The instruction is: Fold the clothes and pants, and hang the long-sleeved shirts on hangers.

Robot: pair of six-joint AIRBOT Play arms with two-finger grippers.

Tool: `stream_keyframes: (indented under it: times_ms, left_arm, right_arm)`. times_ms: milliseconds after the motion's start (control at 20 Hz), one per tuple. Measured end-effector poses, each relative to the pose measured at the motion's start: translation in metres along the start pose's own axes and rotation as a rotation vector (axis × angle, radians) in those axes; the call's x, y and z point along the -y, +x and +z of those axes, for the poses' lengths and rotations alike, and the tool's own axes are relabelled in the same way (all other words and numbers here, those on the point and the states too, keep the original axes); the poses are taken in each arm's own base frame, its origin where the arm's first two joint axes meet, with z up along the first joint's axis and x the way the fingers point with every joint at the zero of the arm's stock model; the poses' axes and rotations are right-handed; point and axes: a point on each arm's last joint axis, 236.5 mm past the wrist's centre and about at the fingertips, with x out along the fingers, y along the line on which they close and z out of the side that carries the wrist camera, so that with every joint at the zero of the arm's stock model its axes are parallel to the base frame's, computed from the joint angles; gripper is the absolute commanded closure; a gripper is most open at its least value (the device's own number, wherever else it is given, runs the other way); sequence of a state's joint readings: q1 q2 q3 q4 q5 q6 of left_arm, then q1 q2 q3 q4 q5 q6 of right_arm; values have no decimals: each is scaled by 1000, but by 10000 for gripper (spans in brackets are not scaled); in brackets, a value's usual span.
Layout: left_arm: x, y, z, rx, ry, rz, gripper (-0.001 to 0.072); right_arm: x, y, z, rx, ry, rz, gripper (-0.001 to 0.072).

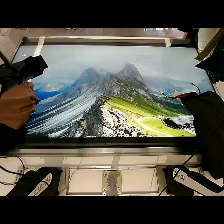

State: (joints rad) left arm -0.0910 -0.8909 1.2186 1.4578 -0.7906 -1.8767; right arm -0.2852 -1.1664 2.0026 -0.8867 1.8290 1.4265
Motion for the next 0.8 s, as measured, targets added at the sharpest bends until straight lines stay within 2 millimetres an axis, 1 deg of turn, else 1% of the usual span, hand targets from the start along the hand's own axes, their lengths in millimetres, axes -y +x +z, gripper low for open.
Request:
stream_keyframes:
  times_ms: [650,700,750,800]
  left_arm:
    - [0,0,0,0,0,0,672]
    - [-2,2,0,2,7,9,674]
    - [-10,4,2,7,33,38,673]
    - [-22,6,5,15,70,83,673]
  right_arm:
    - [0,0,0,0,0,0,696]
    - [0,0,0,0,0,0,696]
    - [0,0,1,2,0,-1,697]
    - [1,0,3,13,0,-4,697]
